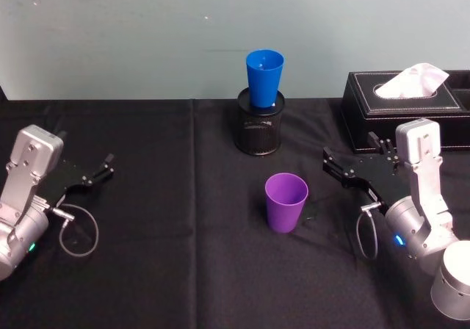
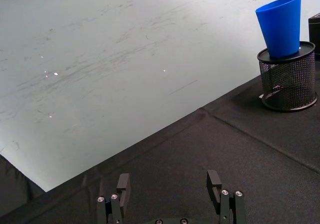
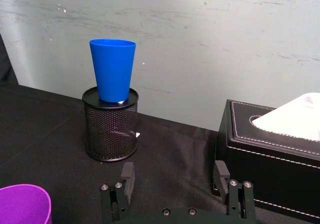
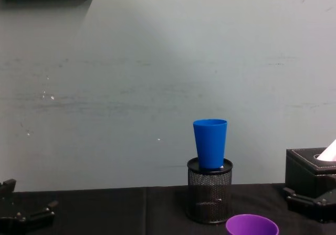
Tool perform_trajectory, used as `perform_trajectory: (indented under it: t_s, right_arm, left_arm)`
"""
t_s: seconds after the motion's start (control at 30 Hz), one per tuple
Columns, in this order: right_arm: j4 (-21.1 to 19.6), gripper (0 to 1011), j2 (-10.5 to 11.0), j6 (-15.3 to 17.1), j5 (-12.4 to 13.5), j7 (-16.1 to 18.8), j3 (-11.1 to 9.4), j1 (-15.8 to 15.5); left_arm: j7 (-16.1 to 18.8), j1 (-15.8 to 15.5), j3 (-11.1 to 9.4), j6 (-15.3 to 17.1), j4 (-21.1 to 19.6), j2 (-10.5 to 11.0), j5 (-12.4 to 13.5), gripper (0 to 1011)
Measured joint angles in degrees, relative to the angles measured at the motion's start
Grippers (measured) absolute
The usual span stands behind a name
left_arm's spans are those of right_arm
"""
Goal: Pick up one cup with a gripper and tap it against the other cup.
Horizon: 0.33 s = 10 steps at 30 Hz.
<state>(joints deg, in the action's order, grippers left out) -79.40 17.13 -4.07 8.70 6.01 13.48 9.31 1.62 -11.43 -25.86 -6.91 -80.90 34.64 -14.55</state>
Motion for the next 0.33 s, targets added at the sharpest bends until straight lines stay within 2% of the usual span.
perform_trajectory:
  t_s: [0.33]
  right_arm:
    - [0.0, 1003, 0.0, 0.0, 0.0, 0.0, 0.0, 0.0]
  left_arm:
    - [0.0, 0.0, 0.0, 0.0, 0.0, 0.0, 0.0, 1000]
